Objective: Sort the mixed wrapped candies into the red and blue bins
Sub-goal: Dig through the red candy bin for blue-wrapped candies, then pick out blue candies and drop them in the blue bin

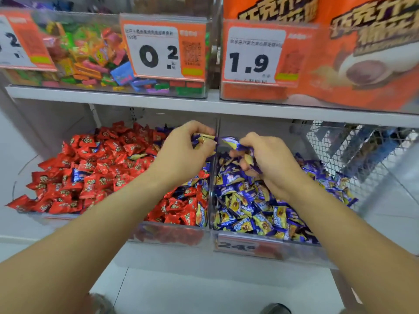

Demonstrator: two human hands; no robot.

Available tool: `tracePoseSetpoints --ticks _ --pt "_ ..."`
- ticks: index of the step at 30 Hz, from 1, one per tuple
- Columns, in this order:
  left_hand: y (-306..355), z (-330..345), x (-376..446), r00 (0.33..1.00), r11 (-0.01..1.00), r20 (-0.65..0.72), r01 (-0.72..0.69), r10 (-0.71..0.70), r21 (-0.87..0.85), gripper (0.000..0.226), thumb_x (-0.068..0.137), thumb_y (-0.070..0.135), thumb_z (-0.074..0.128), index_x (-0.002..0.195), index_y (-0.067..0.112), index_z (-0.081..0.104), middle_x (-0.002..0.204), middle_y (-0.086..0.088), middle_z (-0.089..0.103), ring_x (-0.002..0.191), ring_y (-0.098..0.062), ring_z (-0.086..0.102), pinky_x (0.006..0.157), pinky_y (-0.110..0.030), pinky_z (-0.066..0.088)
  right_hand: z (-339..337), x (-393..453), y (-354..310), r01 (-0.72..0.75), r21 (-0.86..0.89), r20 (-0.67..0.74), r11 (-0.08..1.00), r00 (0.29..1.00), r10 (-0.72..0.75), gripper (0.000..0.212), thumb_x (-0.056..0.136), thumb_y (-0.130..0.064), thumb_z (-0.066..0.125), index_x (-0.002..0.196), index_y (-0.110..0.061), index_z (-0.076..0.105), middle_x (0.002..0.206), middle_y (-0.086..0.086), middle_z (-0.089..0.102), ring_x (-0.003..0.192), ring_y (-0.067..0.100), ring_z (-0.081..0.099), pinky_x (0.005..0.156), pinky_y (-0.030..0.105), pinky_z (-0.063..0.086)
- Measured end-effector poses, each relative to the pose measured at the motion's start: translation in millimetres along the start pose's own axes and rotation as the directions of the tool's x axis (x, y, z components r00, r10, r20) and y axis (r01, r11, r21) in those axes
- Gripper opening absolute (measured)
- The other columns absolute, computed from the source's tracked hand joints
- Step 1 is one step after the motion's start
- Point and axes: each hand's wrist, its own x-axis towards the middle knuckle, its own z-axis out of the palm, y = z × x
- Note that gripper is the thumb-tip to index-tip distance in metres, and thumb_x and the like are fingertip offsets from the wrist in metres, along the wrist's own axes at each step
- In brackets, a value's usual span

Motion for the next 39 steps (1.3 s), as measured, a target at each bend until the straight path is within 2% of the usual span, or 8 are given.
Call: tracePoseSetpoints --ticks 4,8,12,15,20,27,33,39 --pt "15 38 15 0.954 0.974 0.233 -0.212 0.19 0.075 0.042 0.089 0.022 0.064 0.13 0.024 0.056 0.103 0.005 0.066 0.088 -0.013 0.067 0.088 -0.036 0.054 -37 7 8 0.024 -0.093 -0.17 0.995 0.985 -0.039 0.025 0.09 -0.023 0.06 0.07 -0.009 0.06 0.071 0.011 0.067 0.044 0.017 0.041 0.042 0.023 0.028" --pt "18 51 20 0.819 0.883 0.49 -0.432 0.299 0.184 0.067 0.09 0.033 0.064 0.15 0.026 0.033 0.146 0.002 0.05 0.134 -0.011 0.045 0.112 -0.031 0.036 -72 12 17 0.069 -0.422 -0.227 0.904 0.957 -0.179 0.011 0.082 -0.035 0.073 0.084 -0.024 0.072 0.083 -0.01 0.072 0.074 0.013 0.064 0.072 0.035 0.052" --pt "1 33 8 0.9 0.85 0.235 -0.427 0.367 0.308 0.039 0.092 0.026 0.06 0.131 0.022 0.054 0.115 0.003 0.056 0.111 -0.013 0.049 0.094 -0.024 0.036 -85 1 13 0.171 -0.434 -0.161 0.884 0.951 -0.263 0.019 0.093 -0.03 0.066 0.111 -0.025 0.071 0.103 -0.012 0.071 0.1 0.012 0.066 0.097 0.036 0.048" --pt "-22 9 -2 0.948 0.895 0.079 -0.317 0.308 0.313 0.015 0.091 0.016 0.058 0.103 0.022 0.064 0.089 0.011 0.059 0.081 0.001 0.054 0.074 -0.015 0.038 -77 -3 12 0.274 -0.636 0.028 0.721 0.942 -0.334 0.035 0.098 -0.032 0.059 0.132 -0.023 0.062 0.123 -0.005 0.064 0.119 0.013 0.057 0.094 0.021 0.034" --pt "-66 -22 -19 0.848 0.784 0.516 -0.398 0.117 0.477 0.034 0.095 0.035 0.057 0.129 0.027 0.059 0.122 0.007 0.061 0.112 -0.01 0.056 0.099 -0.029 0.044 -51 7 42 0.374 -0.868 0.408 0.326 0.912 0.042 0.051 0.102 -0.053 0.03 0.152 -0.046 0.028 0.165 -0.006 0.017 0.152 0.02 0.01 0.123 0.041 0.009" --pt "-87 -42 -23 0.805 0.647 0.57 -0.524 0.163 0.554 0.042 0.099 0.048 0.045 0.136 0.03 0.054 0.139 0.007 0.053 0.129 -0.014 0.045 0.111 -0.03 0.032 -53 32 42 0.157 -0.969 0.16 0.192 0.987 0.003 0.054 0.1 -0.062 0.024 0.152 -0.049 0.024 0.165 0.0 0.019 0.152 0.032 0.01 0.118 0.066 0.012" --pt "-95 -65 -14 0.819 0.657 0.558 -0.493 0.13 0.57 0.038 0.096 0.05 0.047 0.125 0.03 0.06 0.121 0.006 0.062 0.116 -0.017 0.053 0.1 -0.036 0.044 29 6 -16 0.599 -0.707 0.376 0.377 0.769 -0.517 0.033 0.097 -0.036 0.06 0.125 -0.019 0.062 0.116 0.001 0.067 0.108 0.014 0.058 0.092 0.023 0.04" --pt "-93 -63 -17 0.825 0.67 0.558 -0.464 0.089 0.579 0.053 0.092 0.062 0.035 0.119 0.026 0.064 0.112 0.002 0.065 0.11 -0.019 0.054 0.094 -0.038 0.046 88 59 -38 0.482 -0.871 0.482 -0.097 0.876 0.021 0.063 0.076 -0.037 0.084 0.128 -0.015 0.057 0.119 0.007 0.065 0.104 0.028 0.062 0.087 0.038 0.053"
